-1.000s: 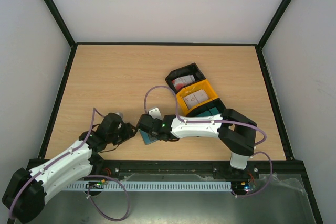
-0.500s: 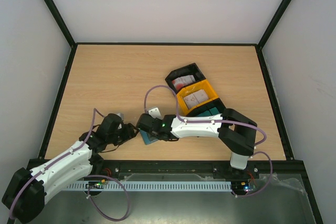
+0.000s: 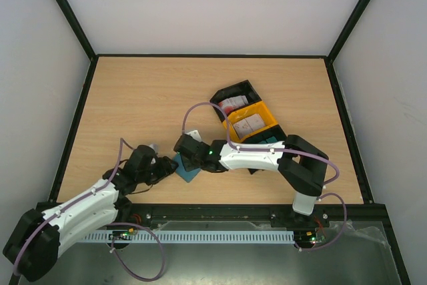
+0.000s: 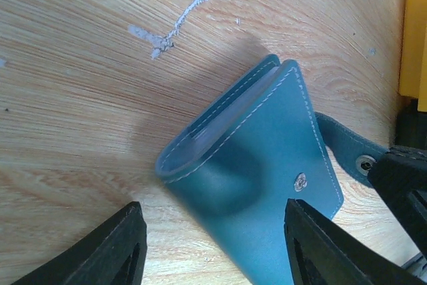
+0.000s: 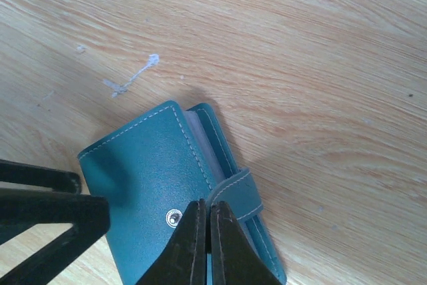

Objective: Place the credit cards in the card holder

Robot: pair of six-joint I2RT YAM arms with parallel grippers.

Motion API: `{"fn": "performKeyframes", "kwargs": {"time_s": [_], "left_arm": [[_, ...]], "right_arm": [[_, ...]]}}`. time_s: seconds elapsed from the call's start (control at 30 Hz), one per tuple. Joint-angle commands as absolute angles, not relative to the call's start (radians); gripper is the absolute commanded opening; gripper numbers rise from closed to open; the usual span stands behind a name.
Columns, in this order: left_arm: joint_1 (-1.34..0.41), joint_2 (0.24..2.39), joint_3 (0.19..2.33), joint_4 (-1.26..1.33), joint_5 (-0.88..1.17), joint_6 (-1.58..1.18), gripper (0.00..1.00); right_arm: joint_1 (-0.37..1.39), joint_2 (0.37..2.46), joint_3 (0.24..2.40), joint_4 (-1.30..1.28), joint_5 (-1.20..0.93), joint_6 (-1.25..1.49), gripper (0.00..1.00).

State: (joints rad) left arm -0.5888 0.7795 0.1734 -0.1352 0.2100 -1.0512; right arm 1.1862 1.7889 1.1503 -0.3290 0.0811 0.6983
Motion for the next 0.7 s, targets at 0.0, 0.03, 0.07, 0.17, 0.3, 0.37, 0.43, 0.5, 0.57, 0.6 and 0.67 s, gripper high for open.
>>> {"fn": "performKeyframes", "kwargs": {"time_s": [0.0,0.03,0.07,0.17,0.3,0.37,0.43,0.5,0.57,0.6,0.67], "left_arm": [[-0.587,0.823,0.150,-0.084,0.219,-1.062,0.57],[-0.588,0.831,0.147,-0.074,0.219,-1.062,0.57],[-0.589,0.838,0.143,-0.063,0.218,-1.063,0.56],[-0.592,0.844,0.120,-0.027,0.218,-1.074,0.54],[-0.595,0.833,0.091,0.002,0.210,-1.087,0.52],[-0.596,0.825,0.083,0.004,0.207,-1.088,0.51],[-0.598,0.816,0.075,0.003,0.203,-1.089,0.50],[-0.598,0.804,0.066,0.004,0.196,-1.090,0.48],[-0.597,0.795,0.058,0.016,0.195,-1.094,0.46],[-0.597,0.795,0.054,0.027,0.196,-1.094,0.45],[-0.597,0.801,0.052,0.039,0.196,-1.093,0.44]], "right_arm": [[1.175,1.780,1.131,-0.265,0.028,0.649,0.02],[1.174,1.779,1.121,-0.252,0.011,0.645,0.02],[1.172,1.778,1.113,-0.242,-0.003,0.642,0.02],[1.156,1.768,1.099,-0.226,-0.035,0.640,0.02],[1.101,1.759,1.108,-0.212,-0.109,0.589,0.02],[1.094,1.763,1.122,-0.214,-0.138,0.571,0.02],[1.093,1.776,1.135,-0.221,-0.163,0.565,0.02],[1.092,1.788,1.138,-0.221,-0.199,0.563,0.02],[1.093,1.797,1.136,-0.218,-0.232,0.555,0.02],[1.092,1.799,1.135,-0.217,-0.245,0.548,0.02],[1.093,1.798,1.129,-0.211,-0.273,0.522,0.02]]}}
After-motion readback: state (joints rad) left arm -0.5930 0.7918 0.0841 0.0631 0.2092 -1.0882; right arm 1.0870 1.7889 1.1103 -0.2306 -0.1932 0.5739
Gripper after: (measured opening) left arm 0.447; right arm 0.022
